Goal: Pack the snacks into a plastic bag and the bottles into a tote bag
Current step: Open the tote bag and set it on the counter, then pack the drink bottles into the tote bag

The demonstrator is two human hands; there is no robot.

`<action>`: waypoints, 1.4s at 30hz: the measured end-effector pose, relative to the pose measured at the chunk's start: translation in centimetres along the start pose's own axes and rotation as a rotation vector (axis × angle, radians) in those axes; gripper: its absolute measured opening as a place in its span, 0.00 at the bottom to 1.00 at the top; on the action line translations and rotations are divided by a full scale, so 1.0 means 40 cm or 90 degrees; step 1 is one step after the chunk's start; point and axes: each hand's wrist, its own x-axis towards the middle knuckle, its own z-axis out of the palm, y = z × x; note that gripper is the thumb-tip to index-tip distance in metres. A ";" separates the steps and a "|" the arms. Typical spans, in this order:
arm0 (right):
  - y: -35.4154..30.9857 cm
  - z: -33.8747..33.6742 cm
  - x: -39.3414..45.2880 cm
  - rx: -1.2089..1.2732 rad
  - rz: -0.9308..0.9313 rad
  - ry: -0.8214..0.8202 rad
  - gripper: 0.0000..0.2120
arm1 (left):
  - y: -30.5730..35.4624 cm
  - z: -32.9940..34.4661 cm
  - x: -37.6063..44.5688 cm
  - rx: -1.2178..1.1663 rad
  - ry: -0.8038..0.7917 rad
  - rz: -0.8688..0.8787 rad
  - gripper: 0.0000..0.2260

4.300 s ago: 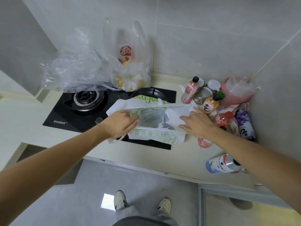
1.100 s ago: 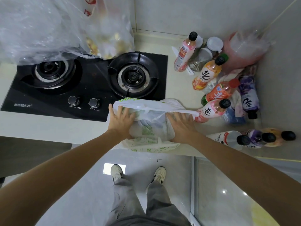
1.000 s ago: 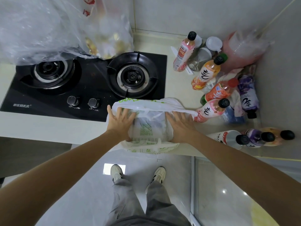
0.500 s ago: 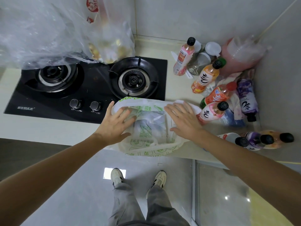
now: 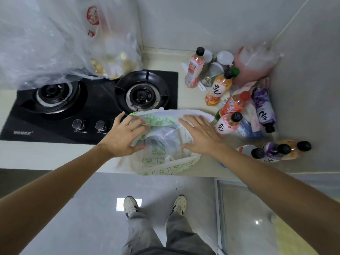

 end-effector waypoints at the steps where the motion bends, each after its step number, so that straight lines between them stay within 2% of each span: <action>1: -0.010 -0.012 -0.011 0.009 0.001 0.020 0.48 | 0.006 -0.013 0.001 0.011 0.029 0.006 0.29; 6: -0.055 -0.082 -0.071 0.017 0.033 0.107 0.38 | 0.069 -0.101 0.054 0.024 0.083 0.030 0.27; 15: -0.020 -0.213 -0.235 -0.023 0.152 0.224 0.28 | 0.288 -0.224 0.295 -0.017 0.054 0.111 0.31; 20: 0.033 -0.233 -0.348 -0.057 0.220 0.245 0.25 | 0.397 -0.231 0.407 -0.063 -0.011 0.112 0.33; 24: 0.067 -0.204 -0.431 -0.157 0.312 0.215 0.19 | 0.464 -0.211 0.471 -0.132 -0.088 0.074 0.32; 28: 0.089 -0.171 -0.481 -0.166 0.375 0.162 0.17 | 0.506 -0.179 0.512 -0.156 -0.115 0.045 0.24; 30: 0.095 -0.162 -0.490 -0.138 0.380 0.136 0.17 | 0.521 -0.163 0.529 -0.178 -0.106 0.023 0.18; 33: 0.098 -0.165 -0.489 -0.047 0.340 0.155 0.17 | 0.542 -0.153 0.549 -0.202 -0.084 0.012 0.13; 37: 0.109 -0.187 -0.471 0.022 0.317 0.176 0.14 | 0.545 -0.154 0.529 -0.231 -0.053 0.025 0.10; 42: 0.094 -0.201 -0.440 0.078 0.269 0.237 0.16 | 0.472 -0.239 0.443 -0.375 0.053 -0.043 0.09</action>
